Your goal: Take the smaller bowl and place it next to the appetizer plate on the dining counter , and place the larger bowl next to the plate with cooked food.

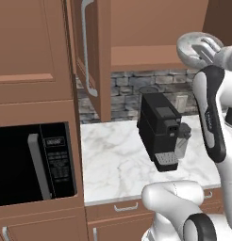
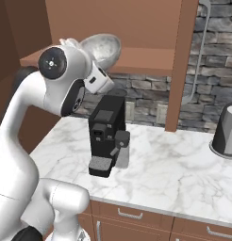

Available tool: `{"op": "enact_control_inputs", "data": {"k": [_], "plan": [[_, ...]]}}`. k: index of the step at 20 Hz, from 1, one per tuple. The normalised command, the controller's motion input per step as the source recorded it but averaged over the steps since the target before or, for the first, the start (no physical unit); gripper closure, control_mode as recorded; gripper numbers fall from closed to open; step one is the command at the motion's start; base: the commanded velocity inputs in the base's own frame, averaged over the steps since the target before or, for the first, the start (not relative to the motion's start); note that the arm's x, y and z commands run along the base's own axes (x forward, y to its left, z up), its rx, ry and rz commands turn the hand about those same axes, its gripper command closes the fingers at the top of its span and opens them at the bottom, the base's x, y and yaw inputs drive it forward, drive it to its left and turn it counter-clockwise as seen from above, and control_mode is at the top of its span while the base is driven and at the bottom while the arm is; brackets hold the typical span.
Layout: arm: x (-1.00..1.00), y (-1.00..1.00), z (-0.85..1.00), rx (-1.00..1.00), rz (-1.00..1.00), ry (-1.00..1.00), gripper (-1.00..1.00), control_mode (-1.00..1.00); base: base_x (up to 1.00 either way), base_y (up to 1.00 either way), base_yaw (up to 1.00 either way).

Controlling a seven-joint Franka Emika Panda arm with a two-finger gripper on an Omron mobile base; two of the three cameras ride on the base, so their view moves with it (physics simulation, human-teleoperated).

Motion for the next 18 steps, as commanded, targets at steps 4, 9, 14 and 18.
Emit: {"op": "enact_control_inputs", "data": {"k": [4, 9, 14, 18], "plan": [[-0.72, 0.27, -0.14, -0.03, 0.21, 0.22, 1.0, -1.0, 0.0, 0.0, 0.0], [-0.44, 0.27, -0.44, -0.02, 0.28, 0.15, 1.0, -1.0, 0.0, 0.0, 0.0], [-0.17, 0.29, -0.38, -0.04, 0.2, 0.12, 1.0, 1.0, 0.0, 0.13, 0.03], [0.0, 0.0, 0.0, 0.0, 0.0, 0.0, 1.0, 1.0, -0.18, 0.49, 0.04]]}}
